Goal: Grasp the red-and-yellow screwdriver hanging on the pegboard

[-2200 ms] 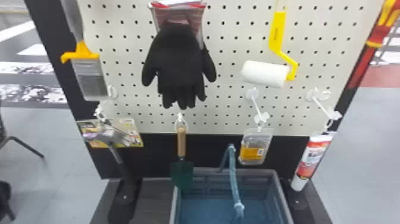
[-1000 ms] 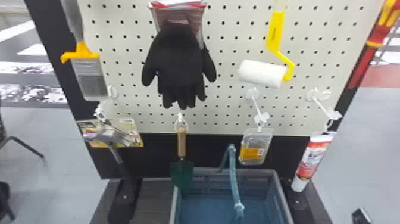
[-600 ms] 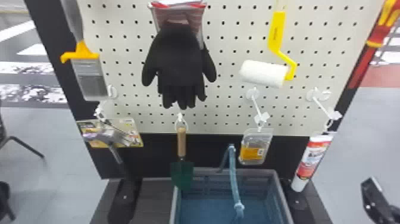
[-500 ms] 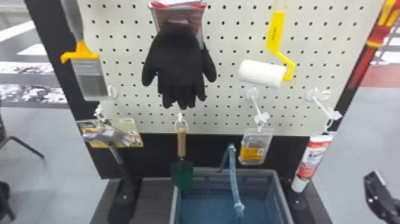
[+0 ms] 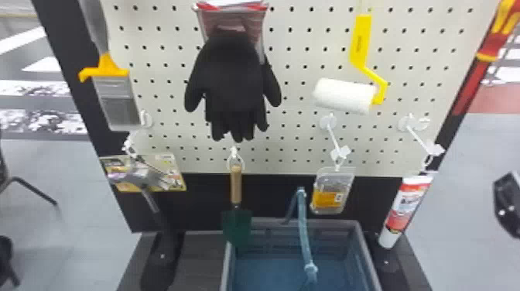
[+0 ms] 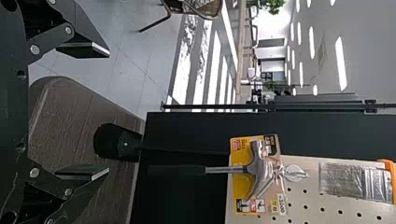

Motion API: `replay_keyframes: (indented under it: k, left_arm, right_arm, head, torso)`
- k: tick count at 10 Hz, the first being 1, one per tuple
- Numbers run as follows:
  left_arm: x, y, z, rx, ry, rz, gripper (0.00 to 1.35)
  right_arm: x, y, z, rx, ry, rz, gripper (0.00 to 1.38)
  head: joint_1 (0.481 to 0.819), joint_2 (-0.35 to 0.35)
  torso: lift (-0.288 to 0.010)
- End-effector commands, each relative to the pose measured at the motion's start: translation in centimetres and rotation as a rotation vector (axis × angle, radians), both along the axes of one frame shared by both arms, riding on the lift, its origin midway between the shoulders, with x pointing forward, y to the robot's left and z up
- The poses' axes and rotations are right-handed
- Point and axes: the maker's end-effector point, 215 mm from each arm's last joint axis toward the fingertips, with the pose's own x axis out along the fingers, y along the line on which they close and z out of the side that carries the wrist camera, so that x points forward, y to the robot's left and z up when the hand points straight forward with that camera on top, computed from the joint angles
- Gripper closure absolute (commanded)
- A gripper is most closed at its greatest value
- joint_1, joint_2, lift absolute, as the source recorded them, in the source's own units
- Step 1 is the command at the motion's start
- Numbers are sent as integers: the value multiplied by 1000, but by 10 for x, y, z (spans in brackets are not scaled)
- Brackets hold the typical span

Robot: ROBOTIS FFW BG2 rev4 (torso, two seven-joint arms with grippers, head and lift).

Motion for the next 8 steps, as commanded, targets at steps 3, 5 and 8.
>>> replay_keyframes:
  k: [3, 5, 8]
  left_arm:
    - [0, 0, -1, 0, 3, -1, 397]
    - [1, 0, 0, -1, 1, -1, 398]
    - [0, -1, -2, -5, 6, -1, 398]
  right_arm:
    - [-4, -8, 47, -66, -47, -44, 162]
    - [-8, -11, 66, -94, -60, -64, 162]
    - [-14, -17, 93, -143, -77, -99, 160]
  head:
    - [549, 0]
    - [549, 0]
    - [549, 0]
  torso:
    - [-100]
    - [-100]
    - [-100]
